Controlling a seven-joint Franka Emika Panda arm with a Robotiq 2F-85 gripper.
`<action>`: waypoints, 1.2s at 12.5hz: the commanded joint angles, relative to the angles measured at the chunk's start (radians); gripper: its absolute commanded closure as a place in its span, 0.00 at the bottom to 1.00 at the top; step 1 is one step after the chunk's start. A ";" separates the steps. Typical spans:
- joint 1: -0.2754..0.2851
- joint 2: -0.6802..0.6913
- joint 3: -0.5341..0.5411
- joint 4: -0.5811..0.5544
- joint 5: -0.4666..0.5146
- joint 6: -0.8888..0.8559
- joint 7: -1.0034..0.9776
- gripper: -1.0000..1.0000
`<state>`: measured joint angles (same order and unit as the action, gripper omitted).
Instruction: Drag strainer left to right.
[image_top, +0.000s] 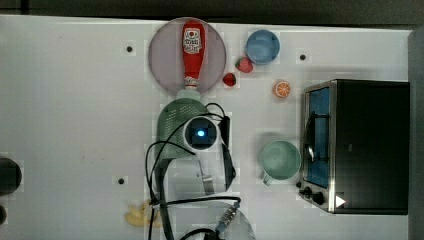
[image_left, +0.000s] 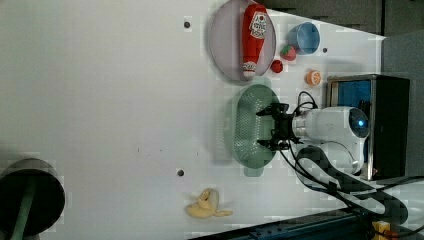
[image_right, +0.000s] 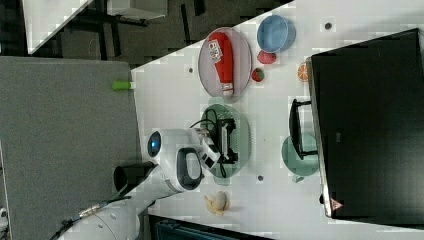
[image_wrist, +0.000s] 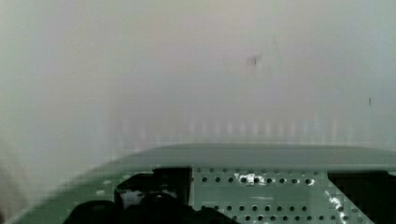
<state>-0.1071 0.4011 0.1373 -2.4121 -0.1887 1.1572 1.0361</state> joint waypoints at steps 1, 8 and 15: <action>-0.037 -0.023 -0.059 0.005 0.018 0.014 -0.154 0.00; -0.059 -0.023 -0.173 0.009 0.018 0.042 -0.248 0.00; -0.061 -0.083 -0.133 0.026 0.018 -0.009 -0.431 0.00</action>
<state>-0.1763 0.3499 -0.0361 -2.3945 -0.1730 1.1807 0.7031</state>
